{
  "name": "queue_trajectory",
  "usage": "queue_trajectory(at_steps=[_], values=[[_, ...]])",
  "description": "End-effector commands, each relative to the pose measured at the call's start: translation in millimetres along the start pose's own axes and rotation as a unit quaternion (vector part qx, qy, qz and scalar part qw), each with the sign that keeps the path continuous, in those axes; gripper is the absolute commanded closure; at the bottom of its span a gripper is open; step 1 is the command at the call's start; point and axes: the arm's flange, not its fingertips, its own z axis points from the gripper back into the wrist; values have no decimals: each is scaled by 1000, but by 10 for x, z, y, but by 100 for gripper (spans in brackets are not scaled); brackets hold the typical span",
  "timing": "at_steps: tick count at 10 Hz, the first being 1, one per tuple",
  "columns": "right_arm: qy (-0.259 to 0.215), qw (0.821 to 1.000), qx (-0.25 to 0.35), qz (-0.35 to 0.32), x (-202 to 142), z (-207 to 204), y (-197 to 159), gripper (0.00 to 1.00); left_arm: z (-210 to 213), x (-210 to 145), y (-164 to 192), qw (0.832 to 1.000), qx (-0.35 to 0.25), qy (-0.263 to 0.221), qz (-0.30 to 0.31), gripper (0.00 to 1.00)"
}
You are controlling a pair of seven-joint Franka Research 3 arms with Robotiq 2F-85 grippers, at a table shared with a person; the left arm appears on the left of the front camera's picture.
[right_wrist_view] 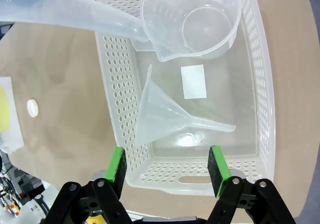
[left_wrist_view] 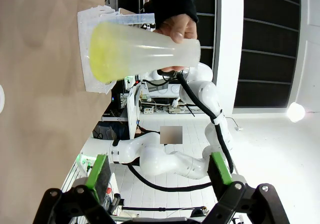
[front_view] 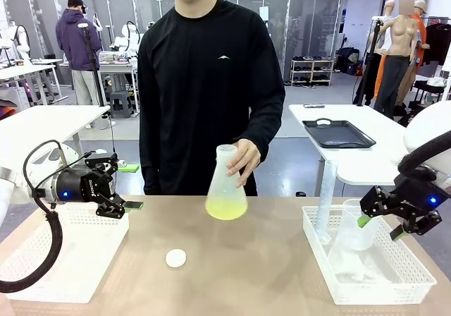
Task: Prepare the solutions needed for the experiment.
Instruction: Once the solution is in the Big flask , pick up the Plastic Funnel and place it back into the right Organizing basket, then when the human places the Big flask in the center of the table, pick up the Big flask and place it in the left Organizing basket.
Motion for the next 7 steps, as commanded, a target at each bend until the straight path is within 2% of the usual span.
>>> queue_trajectory(at_steps=[1,7], values=[[0,1000,-1,1,-1,-2,10,18,-1,-2,-17,1000,-3,2,3,0],[0,1000,-1,1,-1,-2,10,18,-1,-2,-17,1000,-3,2,3,0]])
